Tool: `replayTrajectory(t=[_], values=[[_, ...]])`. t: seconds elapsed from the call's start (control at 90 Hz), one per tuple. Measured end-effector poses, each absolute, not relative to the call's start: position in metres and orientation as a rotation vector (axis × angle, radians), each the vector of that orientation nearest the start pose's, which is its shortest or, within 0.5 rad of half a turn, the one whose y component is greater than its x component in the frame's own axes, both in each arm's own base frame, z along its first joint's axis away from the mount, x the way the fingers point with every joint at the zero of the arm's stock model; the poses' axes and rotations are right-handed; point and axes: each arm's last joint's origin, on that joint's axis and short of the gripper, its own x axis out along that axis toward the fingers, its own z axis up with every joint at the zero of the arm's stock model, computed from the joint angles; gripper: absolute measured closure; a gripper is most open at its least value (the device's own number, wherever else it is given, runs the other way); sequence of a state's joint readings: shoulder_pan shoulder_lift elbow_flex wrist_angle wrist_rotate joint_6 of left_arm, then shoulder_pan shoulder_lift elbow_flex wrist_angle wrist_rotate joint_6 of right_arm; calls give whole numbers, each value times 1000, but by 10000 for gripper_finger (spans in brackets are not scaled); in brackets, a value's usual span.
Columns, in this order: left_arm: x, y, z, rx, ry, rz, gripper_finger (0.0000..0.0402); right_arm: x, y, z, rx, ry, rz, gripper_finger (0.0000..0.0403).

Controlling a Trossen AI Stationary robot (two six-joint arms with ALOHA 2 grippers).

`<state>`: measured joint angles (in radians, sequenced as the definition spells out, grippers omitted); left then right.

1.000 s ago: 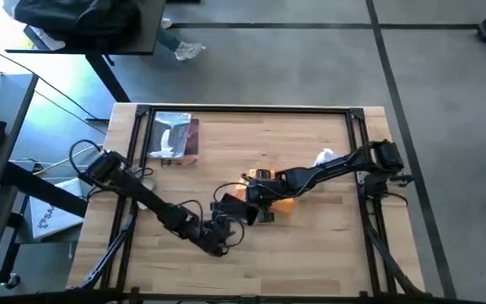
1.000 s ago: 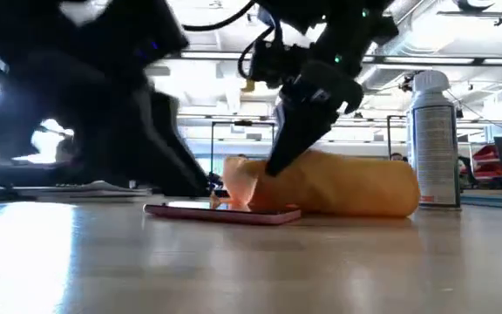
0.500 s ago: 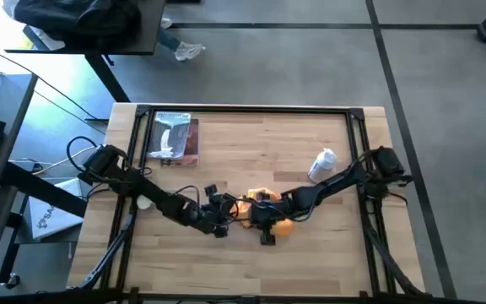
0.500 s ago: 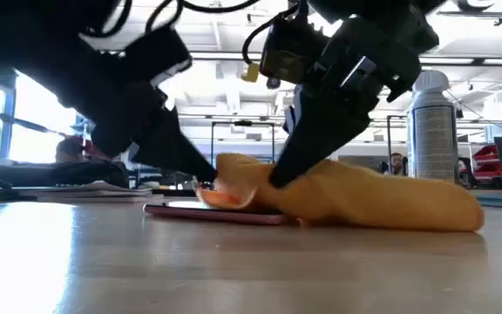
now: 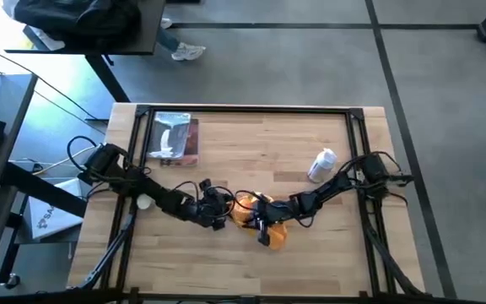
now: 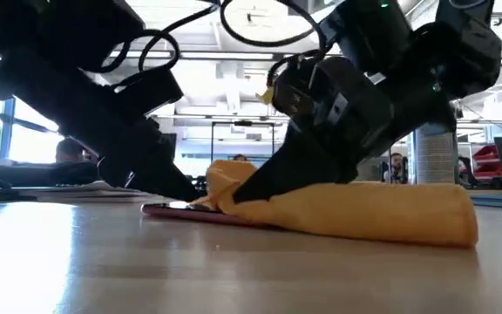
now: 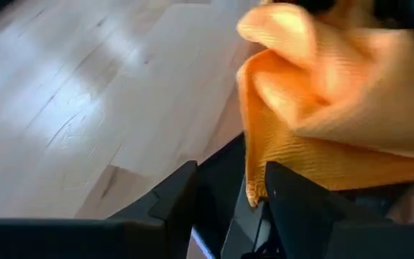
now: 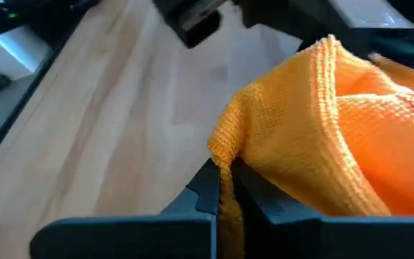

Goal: Apply microfiber cloth
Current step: Wipe the front and back of the cellphone with the yellow microfiber cloth

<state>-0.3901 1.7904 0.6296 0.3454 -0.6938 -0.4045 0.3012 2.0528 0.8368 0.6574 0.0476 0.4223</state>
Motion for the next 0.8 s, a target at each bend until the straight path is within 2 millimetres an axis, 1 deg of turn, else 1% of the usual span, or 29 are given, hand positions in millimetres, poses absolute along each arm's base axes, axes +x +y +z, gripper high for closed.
replayTrajectory(t=[0.167, 0.367, 0.489, 0.578, 0.689, 0.744, 0.8], values=[[274, -93, 91, 37, 638, 428, 257, 349, 108, 78, 336, 610, 125, 403], [275, -93, 81, 56, 658, 442, 257, 342, 116, 80, 361, 681, 230, 403], [276, -93, 78, 50, 659, 433, 257, 338, 120, 88, 375, 733, 260, 403], [276, -94, 78, 49, 661, 427, 257, 334, 120, 100, 352, 735, 253, 403], [276, -94, 78, 60, 661, 418, 257, 333, 117, 125, 278, 645, 233, 403], [275, -95, 77, 65, 660, 417, 257, 333, 114, 136, 230, 603, 193, 403], [275, -95, 77, 64, 659, 417, 257, 334, 110, 142, 181, 563, 135, 403]])
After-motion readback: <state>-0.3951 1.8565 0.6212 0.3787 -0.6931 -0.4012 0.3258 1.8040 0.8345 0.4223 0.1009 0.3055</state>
